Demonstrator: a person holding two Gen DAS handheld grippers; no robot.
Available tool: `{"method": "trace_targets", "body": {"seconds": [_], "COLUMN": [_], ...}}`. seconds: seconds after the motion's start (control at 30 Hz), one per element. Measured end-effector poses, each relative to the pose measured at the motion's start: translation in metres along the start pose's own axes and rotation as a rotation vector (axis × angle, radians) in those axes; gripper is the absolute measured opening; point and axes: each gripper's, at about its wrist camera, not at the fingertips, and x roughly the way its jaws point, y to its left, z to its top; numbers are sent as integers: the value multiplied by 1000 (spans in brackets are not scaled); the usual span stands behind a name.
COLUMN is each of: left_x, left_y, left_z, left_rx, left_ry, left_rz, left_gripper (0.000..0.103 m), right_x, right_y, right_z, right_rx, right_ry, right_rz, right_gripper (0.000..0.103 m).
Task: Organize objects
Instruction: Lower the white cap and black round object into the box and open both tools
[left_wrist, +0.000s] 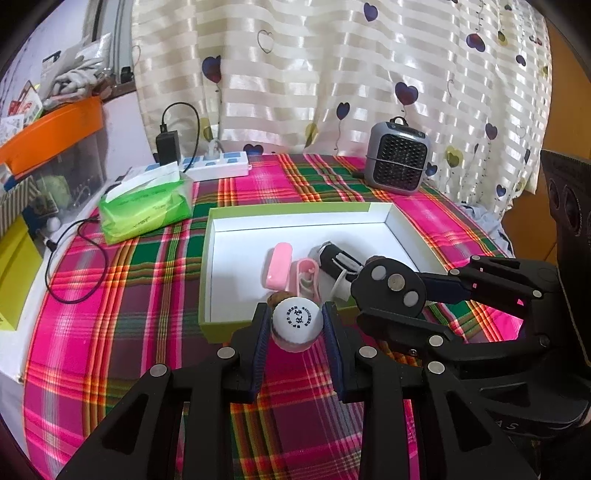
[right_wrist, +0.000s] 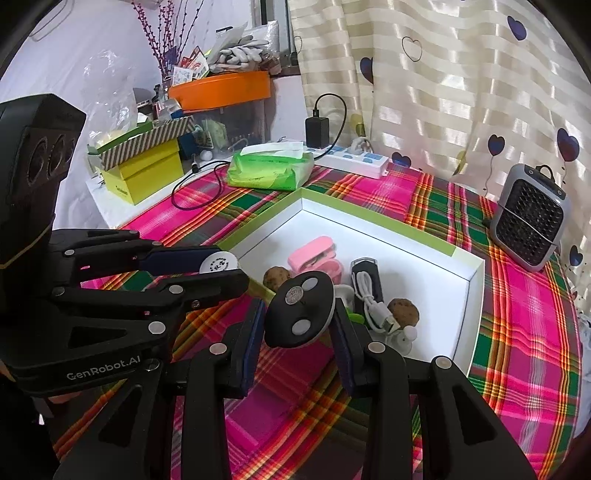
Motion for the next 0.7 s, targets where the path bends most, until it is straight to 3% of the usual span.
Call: {"method": "trace_targets", "body": {"seconds": [0.7], "left_x": [29], "left_y": [14], "left_z": [23], "left_rx": [-9], "left_ry": [-7], "left_rz": [17], "left_gripper": [26], "right_x": [19], "right_y": [-25], "right_z": [6], "right_rx": [30], "right_ry": [26], "right_rz": [-42], "right_gripper": [36]}}
